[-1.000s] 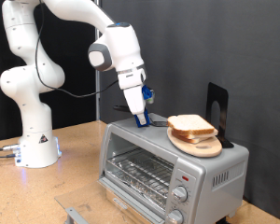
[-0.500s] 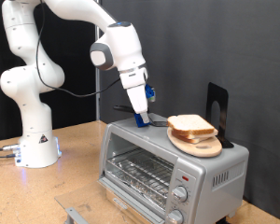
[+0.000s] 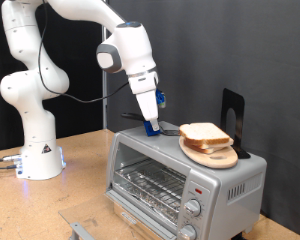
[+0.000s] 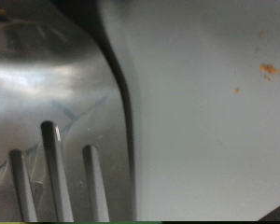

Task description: Make a piece of toast with the oven

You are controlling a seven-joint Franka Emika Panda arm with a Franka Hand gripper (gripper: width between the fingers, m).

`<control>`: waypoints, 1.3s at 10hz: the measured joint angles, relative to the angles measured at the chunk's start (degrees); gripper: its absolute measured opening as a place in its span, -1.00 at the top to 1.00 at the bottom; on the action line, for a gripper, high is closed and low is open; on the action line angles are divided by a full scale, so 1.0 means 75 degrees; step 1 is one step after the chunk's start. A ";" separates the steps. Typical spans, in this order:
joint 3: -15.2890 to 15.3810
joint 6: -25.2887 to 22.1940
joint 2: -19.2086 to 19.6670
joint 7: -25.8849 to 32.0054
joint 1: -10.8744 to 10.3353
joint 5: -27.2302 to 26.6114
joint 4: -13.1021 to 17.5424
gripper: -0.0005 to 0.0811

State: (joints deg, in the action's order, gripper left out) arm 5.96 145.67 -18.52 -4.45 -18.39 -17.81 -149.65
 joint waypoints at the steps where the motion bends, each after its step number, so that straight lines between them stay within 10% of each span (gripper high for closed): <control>1: 0.0000 -0.0002 -0.0012 0.0005 0.0004 0.0012 -0.0004 -0.99; 13: 0.0002 0.0078 0.0013 -0.0076 0.0140 0.0279 -0.0118 -0.99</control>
State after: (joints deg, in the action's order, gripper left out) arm 5.98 146.26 -18.43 -5.01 -17.34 -15.72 -150.53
